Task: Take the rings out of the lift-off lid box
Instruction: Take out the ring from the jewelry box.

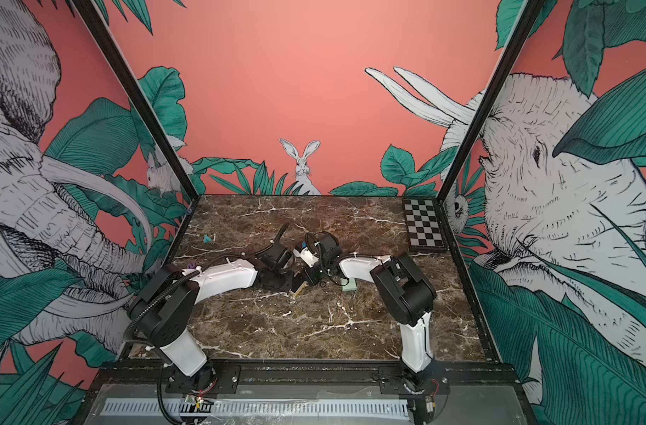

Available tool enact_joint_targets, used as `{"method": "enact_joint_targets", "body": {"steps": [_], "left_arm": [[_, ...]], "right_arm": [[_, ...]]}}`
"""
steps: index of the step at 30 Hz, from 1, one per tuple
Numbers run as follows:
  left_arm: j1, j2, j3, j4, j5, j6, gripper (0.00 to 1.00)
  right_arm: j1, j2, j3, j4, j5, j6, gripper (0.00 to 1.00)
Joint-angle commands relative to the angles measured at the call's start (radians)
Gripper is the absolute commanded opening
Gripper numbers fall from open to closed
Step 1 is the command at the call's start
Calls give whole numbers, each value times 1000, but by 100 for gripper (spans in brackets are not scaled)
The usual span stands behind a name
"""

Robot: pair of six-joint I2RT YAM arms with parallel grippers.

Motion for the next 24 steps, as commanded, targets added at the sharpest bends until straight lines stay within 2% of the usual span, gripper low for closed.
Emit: {"method": "enact_joint_targets", "body": {"steps": [1,14,18,24], "left_arm": [[4,-11,-22,-42,-17,-10,21],[4,-17,-20,-66,-27,-8,20],[4,-18,-20,-72,-33,-12,20],[4,-18,-17,-81,-40,-24,20]], "right_arm": [[-1,-52,-17,68,-31,30,0],[-51,-57,-99,262,-79,155,0],[-86,-67,-126,352,-133,232,0],[-99,-97,-123,321,-146,219,0]]}}
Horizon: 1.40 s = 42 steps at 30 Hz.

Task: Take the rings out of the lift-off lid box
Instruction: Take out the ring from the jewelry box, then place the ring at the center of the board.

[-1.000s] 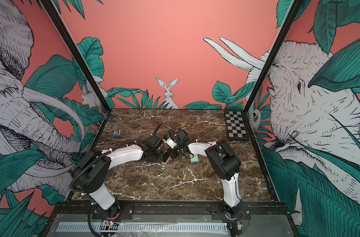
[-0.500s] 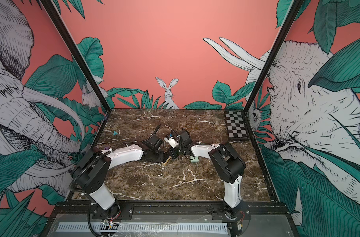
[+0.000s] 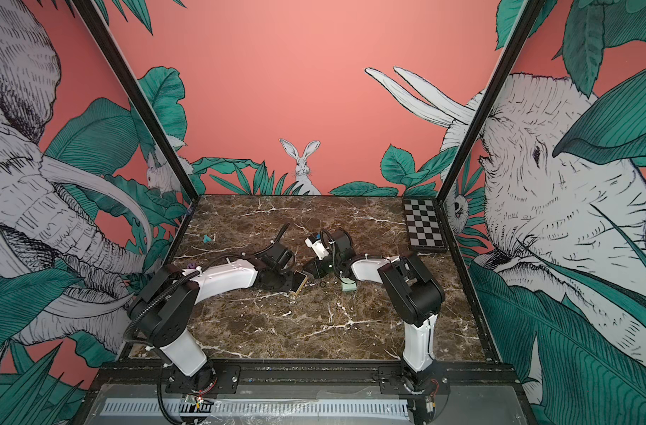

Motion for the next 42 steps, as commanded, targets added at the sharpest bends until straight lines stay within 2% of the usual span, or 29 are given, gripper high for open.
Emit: {"method": "enact_joint_targets", "body": {"steps": [1,6,11,26,29,32,38,42], "left_arm": [[4,-20,-15,-74,-31,-25,20],[4,-40,-15,-102,-49,-81,21],[4,-68,-24,-116,-68,-132,21],[-9,-89,-47,-107,-59,-158,21],[-10,-100,-51,-100,-53,-160,22],[-11,-118,-55,-97,-54,-154,27],[-10,-150,-41,-93,-60,-98,50],[-8,-144,-5,-103,-73,-38,53]], "right_arm": [[-2,-59,-2,39,-27,7,0],[-38,-45,26,-64,24,-26,0],[-75,13,48,-115,11,-14,0],[-93,101,92,-210,5,-4,0],[-94,106,92,-223,10,-10,3],[-94,99,91,-241,20,-17,8],[-94,55,102,-289,40,-37,19],[-94,16,121,-340,65,-64,29]]}}
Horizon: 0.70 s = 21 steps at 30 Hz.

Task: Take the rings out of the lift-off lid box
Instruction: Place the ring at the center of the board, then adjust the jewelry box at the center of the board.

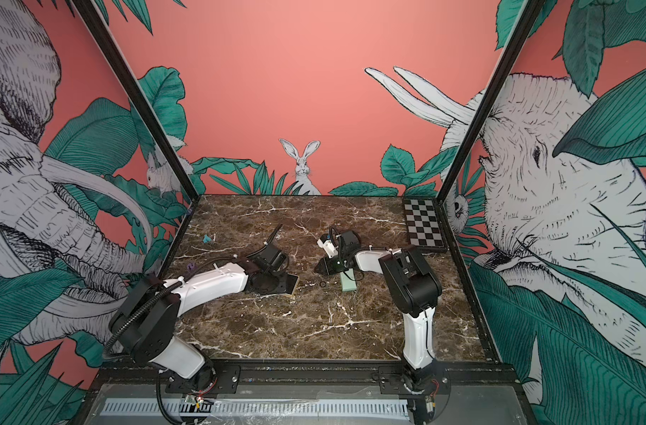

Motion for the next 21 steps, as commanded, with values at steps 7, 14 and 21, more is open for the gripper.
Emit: {"method": "enact_joint_targets", "body": {"steps": [7,14,21], "left_arm": [[40,56,93,-7,15,139,54],[71,125,130,13,56,178,54],[71,182,147,22,73,176,53]], "right_arm": [[-5,-139,52,-141,77,-63,36],[-6,-255,51,-192,131,-76,38],[-6,-277,59,-221,147,-94,38]]}}
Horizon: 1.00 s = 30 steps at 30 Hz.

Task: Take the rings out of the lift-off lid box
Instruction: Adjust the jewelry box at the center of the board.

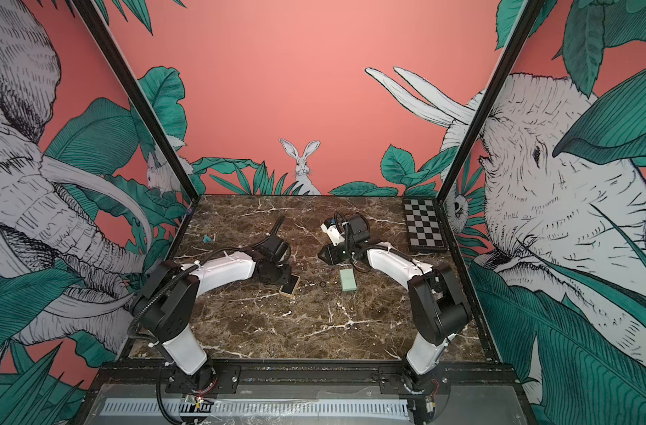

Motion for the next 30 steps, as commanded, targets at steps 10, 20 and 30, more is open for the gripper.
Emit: {"method": "enact_joint_targets", "body": {"steps": [10,20,30], "left_arm": [[-10,35,7,-14,-33,-80,48],[-45,-45,9,-38,-81,-277,49],[-77,-33,-32,42,-39,-404,49]], "right_arm": [[-6,-2,21,-38,19,-29,38],[-6,-82,50,-195,94,-84,59],[-7,-199,5,-377,302,-94,79]]}}
